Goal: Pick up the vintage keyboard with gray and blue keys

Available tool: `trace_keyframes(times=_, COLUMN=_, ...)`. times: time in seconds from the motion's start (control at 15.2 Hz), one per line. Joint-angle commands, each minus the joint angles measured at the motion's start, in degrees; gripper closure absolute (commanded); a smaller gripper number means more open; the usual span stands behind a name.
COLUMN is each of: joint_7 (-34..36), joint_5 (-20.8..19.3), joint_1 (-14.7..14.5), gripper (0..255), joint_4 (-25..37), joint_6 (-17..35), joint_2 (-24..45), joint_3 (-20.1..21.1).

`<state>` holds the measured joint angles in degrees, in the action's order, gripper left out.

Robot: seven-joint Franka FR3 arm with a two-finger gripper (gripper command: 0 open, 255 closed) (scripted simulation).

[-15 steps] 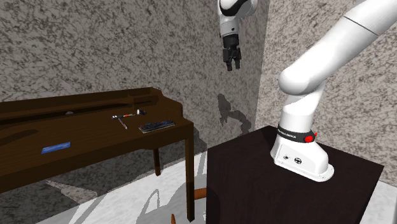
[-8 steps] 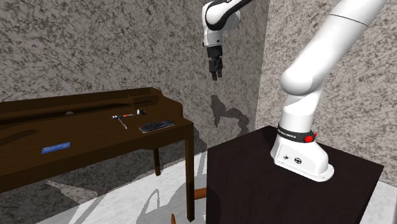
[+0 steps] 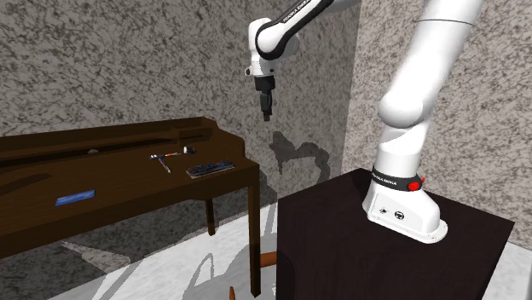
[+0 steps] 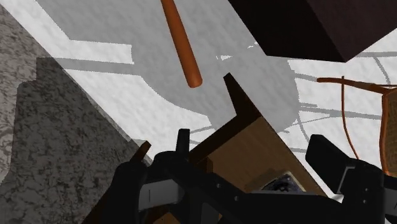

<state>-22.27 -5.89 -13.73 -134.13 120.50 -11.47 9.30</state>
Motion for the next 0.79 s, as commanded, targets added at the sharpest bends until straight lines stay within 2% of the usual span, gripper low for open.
trace_keyframes(times=0.0, joint_7=-1.3, joint_5=-0.7, joint_1=-1.1, gripper=0, joint_4=1.0, joint_6=2.9, joint_2=3.0, joint_3=1.1)
trace_keyframes(times=0.73, joint_7=-6.3, joint_5=-8.4, joint_1=-6.5, gripper=0, joint_4=8.6, joint_6=15.5, joint_2=19.1, joint_3=6.4)
